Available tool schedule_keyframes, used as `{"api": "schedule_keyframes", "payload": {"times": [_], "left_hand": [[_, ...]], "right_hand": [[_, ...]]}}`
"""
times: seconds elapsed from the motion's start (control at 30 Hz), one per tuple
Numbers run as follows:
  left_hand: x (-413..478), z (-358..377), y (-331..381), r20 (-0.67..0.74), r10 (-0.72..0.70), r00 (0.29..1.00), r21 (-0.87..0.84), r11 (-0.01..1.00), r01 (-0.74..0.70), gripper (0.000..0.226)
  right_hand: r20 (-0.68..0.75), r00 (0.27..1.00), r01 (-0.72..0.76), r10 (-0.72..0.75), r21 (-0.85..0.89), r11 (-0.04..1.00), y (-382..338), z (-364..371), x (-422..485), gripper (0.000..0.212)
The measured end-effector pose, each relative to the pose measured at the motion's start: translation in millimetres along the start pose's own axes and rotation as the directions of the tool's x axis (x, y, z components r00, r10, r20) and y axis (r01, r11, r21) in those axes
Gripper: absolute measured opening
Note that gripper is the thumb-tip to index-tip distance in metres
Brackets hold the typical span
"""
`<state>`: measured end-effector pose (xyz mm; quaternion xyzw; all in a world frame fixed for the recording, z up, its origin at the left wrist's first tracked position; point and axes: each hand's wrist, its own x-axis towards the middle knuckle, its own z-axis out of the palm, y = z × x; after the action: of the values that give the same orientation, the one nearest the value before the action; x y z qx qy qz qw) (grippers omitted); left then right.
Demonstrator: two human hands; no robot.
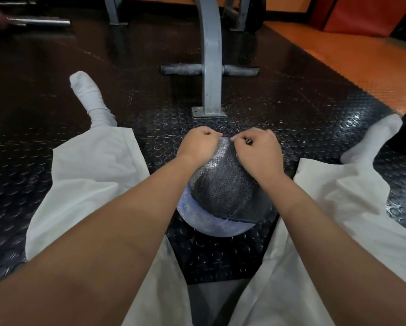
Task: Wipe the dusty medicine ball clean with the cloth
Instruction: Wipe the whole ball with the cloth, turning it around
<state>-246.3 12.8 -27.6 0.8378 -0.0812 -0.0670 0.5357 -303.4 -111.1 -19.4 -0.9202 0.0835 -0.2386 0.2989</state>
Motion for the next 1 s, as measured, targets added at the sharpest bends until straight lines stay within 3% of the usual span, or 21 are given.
{"api": "schedule_keyframes", "payload": {"times": [0.13, 0.23, 0.3, 0.4, 0.47, 0.6, 0.7, 0.8, 0.87, 0.93, 1.0], "left_hand": [[4.1, -5.1, -3.0, -0.008, -0.02, 1.0, -0.059, 0.998, 0.019, 0.025], [3.3, -6.8, -6.8, 0.023, -0.02, 1.0, -0.089, 0.996, 0.022, 0.023], [2.3, -7.0, -8.5, 0.044, -0.01, 0.999, -0.1, 0.995, 0.014, 0.022], [3.3, -4.2, -8.1, 0.037, -0.003, 0.999, -0.102, 0.995, 0.006, 0.021], [4.3, -2.2, -6.8, 0.012, -0.006, 1.0, -0.096, 0.995, 0.007, 0.02], [6.9, -3.7, -6.8, -0.006, -0.017, 1.0, -0.114, 0.993, 0.016, 0.021], [6.9, -4.9, -8.2, -0.004, -0.036, 0.999, -0.12, 0.992, 0.036, 0.022], [6.2, -5.8, -11.6, 0.004, -0.041, 0.999, -0.126, 0.991, 0.041, 0.022], [5.8, -4.4, -12.9, 0.001, -0.026, 1.0, -0.137, 0.99, 0.026, 0.02], [6.0, -1.6, -11.8, -0.008, -0.01, 1.0, -0.139, 0.99, 0.009, 0.02], [6.7, 0.5, -9.1, -0.012, -0.013, 1.0, -0.113, 0.994, 0.012, 0.02]], "right_hand": [[-0.142, 0.924, 0.354, -0.355, -0.029, 0.935, -13.1, 5.7, -44.7, 0.028], [-0.103, 0.827, 0.549, -0.553, -0.068, 0.833, -9.2, 5.6, -52.4, 0.025], [-0.072, 0.855, 0.515, -0.513, 0.009, 0.857, -2.7, 2.8, -36.7, 0.026], [-0.03, 0.976, 0.219, -0.218, 0.058, 0.974, -2.5, 4.3, -11.8, 0.032], [-0.037, 0.989, 0.147, -0.147, 0.023, 0.989, -5.7, 7.3, -9.1, 0.03], [-0.102, 0.925, 0.355, -0.366, -0.115, 0.928, -17.9, 11.5, -39.8, 0.03], [0.004, 0.821, 0.555, -0.571, -0.245, 0.795, -26.8, 19.1, -66.6, 0.029], [0.059, 0.735, 0.666, -0.676, -0.252, 0.702, -23.3, 16.6, -59.1, 0.03], [0.071, 0.779, 0.62, -0.623, -0.231, 0.749, -19.1, 10.7, -44.0, 0.032], [0.029, 0.885, 0.462, -0.465, -0.186, 0.867, -16.5, 4.9, -27.6, 0.035], [-0.015, 0.944, 0.326, -0.331, -0.139, 0.935, -16.9, 3.1, -19.8, 0.038]]}}
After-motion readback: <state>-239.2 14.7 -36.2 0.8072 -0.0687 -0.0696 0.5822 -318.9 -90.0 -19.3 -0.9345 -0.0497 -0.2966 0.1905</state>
